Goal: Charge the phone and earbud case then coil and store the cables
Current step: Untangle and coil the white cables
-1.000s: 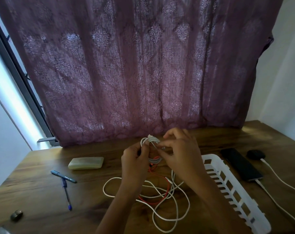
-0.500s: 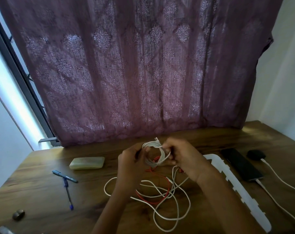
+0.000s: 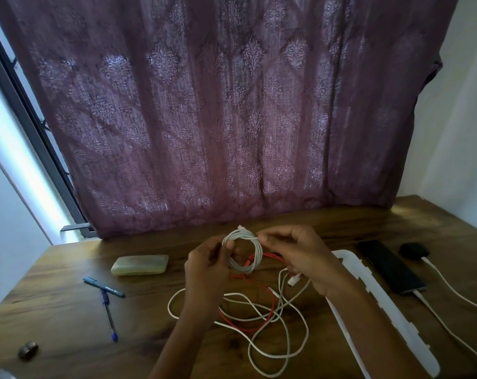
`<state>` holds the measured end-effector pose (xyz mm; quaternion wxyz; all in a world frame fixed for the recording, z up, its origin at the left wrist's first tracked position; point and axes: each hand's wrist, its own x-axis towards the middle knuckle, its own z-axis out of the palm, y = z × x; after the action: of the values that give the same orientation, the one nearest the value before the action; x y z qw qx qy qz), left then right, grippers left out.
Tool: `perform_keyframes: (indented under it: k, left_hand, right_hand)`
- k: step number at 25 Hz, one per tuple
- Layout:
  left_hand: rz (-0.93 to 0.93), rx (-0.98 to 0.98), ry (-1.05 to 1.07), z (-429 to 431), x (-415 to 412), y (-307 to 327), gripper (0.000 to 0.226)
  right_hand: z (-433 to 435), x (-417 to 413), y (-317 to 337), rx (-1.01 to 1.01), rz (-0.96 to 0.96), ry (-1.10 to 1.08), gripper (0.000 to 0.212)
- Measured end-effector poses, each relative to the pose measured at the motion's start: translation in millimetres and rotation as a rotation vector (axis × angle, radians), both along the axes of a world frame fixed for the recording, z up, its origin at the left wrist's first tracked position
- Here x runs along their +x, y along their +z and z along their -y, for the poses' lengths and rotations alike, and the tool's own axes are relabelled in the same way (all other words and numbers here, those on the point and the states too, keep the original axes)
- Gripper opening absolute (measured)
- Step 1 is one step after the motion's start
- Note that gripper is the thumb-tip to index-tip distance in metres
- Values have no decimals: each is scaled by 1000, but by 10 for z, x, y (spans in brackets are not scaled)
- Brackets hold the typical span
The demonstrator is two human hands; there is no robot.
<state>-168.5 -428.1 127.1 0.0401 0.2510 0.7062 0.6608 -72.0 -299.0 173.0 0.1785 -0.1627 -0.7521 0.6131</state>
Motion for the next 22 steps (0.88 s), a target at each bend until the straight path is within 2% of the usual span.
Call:
perform_keyframes:
  k: [2,3,4,6,8,12,16,20,22]
  left_hand:
    - [77,0,-85,13,14,36,16]
    - [72,-33,-135,23,18,51,24]
    - [-7,-106,-176,34,1,48,38]
    - [-320,-369,-205,31,-41,84,58]
    - [-589,-498,-213,20,-42,184,51]
    - [-730,-706,-206,38,0,344,26]
    - [-615,-509,-231,29,1,263,16]
    - [-561,-371,-42,-9,47,215,15]
    - [-546,-322,5,-14,75,222,13]
  right_hand:
    - [-27,4,-34,38,20,8,13]
    - [-36,5,-44,47,24,9,13]
    - [-31,7,-44,65,27,13,13]
    - [-33,-3,-75,152,27,36,11]
    - [-34,-16,-88,252,16,49,10]
    - [-53,8,-64,428,-16,45,13]
    - [-58,14,-136,542,-156,-80,13]
    - [63,24,-302,674,-295,-268,46]
    - [139,43,-391,878,-339,-322,50]
